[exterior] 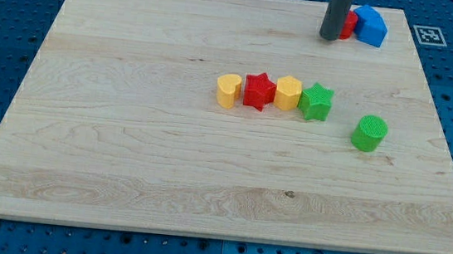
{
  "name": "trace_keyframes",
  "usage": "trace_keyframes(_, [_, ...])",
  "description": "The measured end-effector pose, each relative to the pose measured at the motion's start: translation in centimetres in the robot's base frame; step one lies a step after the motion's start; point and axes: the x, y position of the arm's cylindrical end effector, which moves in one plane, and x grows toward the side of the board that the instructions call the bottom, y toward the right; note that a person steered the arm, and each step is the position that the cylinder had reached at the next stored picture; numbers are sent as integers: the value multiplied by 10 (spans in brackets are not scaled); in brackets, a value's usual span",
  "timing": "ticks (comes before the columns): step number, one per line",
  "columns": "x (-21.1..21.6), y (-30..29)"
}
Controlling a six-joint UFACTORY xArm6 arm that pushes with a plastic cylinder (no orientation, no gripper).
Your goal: Slide yellow heart a bit right and down
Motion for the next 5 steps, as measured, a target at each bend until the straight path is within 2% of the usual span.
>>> trace_keyframes(3, [-5,-1])
trace_keyframes(4, [-5,-76])
trace_keyframes(5, [15,-172])
